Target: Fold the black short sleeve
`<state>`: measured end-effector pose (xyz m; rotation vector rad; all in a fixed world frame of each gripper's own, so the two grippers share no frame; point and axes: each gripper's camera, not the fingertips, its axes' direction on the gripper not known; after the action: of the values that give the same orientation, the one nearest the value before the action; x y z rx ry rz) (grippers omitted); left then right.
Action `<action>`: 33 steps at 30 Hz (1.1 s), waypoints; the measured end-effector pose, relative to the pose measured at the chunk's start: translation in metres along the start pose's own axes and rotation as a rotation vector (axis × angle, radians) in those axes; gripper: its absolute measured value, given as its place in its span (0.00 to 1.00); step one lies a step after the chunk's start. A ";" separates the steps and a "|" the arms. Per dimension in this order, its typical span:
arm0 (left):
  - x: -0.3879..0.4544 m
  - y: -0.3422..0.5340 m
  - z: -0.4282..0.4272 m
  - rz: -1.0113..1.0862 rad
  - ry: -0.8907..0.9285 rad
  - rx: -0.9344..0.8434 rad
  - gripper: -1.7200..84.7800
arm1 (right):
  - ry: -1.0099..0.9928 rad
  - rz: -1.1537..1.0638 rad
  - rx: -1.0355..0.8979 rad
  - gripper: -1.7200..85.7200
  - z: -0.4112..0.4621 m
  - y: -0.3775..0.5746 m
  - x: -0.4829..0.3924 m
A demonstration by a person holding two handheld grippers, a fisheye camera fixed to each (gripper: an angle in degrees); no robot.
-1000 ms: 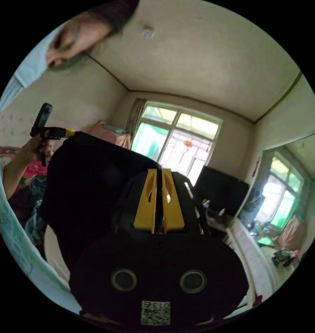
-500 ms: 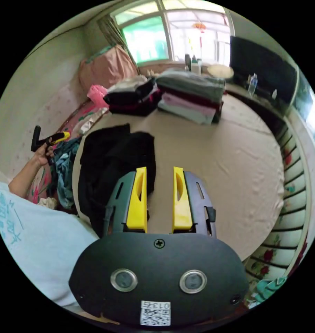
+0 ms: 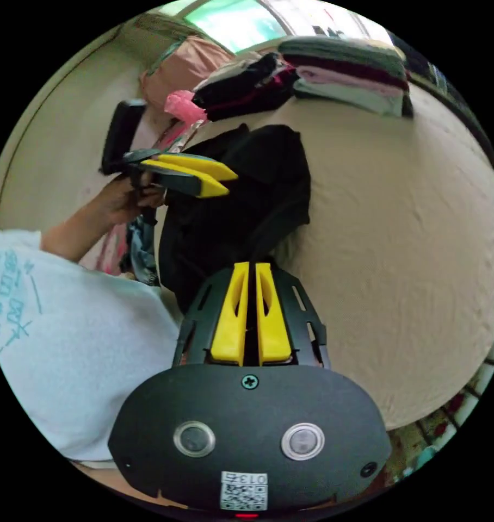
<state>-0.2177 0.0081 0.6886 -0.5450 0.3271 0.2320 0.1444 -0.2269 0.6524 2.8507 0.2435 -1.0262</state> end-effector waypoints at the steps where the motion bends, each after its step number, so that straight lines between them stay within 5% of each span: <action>1: -0.004 -0.008 0.010 -0.025 0.017 -0.027 0.21 | 0.081 -0.069 0.020 0.06 -0.001 -0.003 -0.018; 7: -0.026 -0.032 0.023 -0.149 0.158 -0.069 0.24 | 0.501 -0.529 -0.068 0.04 0.029 -0.006 -0.130; 10: -0.020 -0.028 0.032 -0.065 0.048 -0.227 0.08 | 0.636 -0.708 -0.042 0.04 0.042 0.001 -0.176; 14: -0.032 -0.004 -0.001 -0.066 0.136 -0.073 0.04 | 0.691 -0.790 0.012 0.05 0.042 0.010 -0.205; 19: -0.072 0.079 -0.104 -0.183 0.246 0.319 0.03 | 0.568 -0.734 0.116 0.06 0.016 0.030 -0.193; 25: -0.083 0.180 -0.160 -0.275 0.202 0.470 0.03 | 0.296 -0.346 0.180 0.16 -0.017 0.017 -0.116; 29: -0.075 0.224 -0.169 -0.302 0.199 0.527 0.03 | 0.086 -0.308 0.166 0.17 -0.022 -0.014 -0.091; 33: -0.065 0.267 -0.169 -0.336 0.196 0.554 0.03 | 0.129 -0.456 0.162 0.18 -0.022 -0.041 -0.106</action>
<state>-0.3984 0.1303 0.4508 -0.0676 0.4627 -0.2379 0.0699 -0.1956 0.7352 3.0880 0.8941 -0.9606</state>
